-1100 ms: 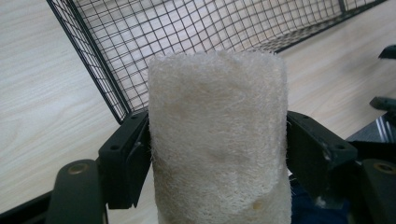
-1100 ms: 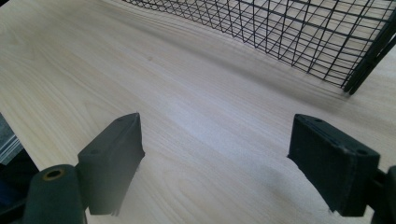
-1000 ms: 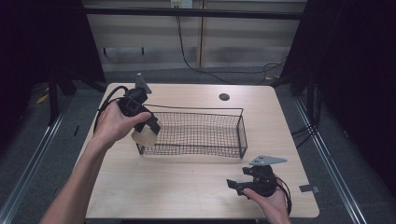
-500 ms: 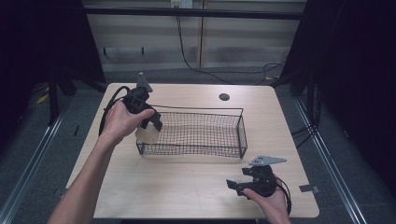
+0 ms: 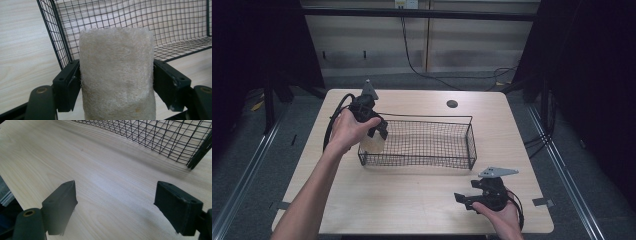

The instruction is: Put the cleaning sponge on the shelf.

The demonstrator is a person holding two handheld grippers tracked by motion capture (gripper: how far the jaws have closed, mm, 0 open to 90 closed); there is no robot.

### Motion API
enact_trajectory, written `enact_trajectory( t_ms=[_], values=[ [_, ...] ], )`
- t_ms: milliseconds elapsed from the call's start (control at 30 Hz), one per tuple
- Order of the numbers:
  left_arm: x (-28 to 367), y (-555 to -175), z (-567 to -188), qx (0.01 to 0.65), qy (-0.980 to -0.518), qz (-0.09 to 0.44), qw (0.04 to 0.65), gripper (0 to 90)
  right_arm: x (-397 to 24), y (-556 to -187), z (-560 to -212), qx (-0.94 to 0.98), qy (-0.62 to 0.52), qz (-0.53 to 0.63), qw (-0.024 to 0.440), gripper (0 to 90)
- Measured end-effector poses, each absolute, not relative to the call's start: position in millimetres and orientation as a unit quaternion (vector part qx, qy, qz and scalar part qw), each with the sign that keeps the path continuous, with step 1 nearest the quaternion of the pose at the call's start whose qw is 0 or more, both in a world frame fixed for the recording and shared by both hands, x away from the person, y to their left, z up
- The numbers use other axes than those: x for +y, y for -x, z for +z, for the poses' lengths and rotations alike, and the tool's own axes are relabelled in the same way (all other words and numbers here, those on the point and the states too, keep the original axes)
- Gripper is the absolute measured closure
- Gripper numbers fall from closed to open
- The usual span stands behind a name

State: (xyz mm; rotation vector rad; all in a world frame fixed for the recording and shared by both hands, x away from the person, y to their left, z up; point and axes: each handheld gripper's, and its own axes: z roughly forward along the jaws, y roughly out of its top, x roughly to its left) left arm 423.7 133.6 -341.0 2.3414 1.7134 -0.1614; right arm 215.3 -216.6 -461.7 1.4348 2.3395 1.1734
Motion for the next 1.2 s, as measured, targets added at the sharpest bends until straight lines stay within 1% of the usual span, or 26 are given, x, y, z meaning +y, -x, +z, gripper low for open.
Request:
enact_trajectory(
  t_ms=[167, 867, 1200],
  values=[
    [130.9, -426.8, -348.2, 0.585, -0.803, -0.044, 0.108, 27.4, -216.5, -215.3, -461.8, 0.782, -0.479, 0.391, 0.078, 17.3],
    [130.6, -431.7, -366.1, 0.591, -0.797, -0.058, 0.109, 27.4, -216.3, -215.3, -461.9, 0.782, -0.479, 0.392, 0.076, 17.3],
    [126.0, -433.6, -375.7, 0.591, -0.799, -0.048, 0.102, 27.4, -216.4, -215.4, -461.9, 0.783, -0.478, 0.392, 0.074, 17.3]
  ],
)
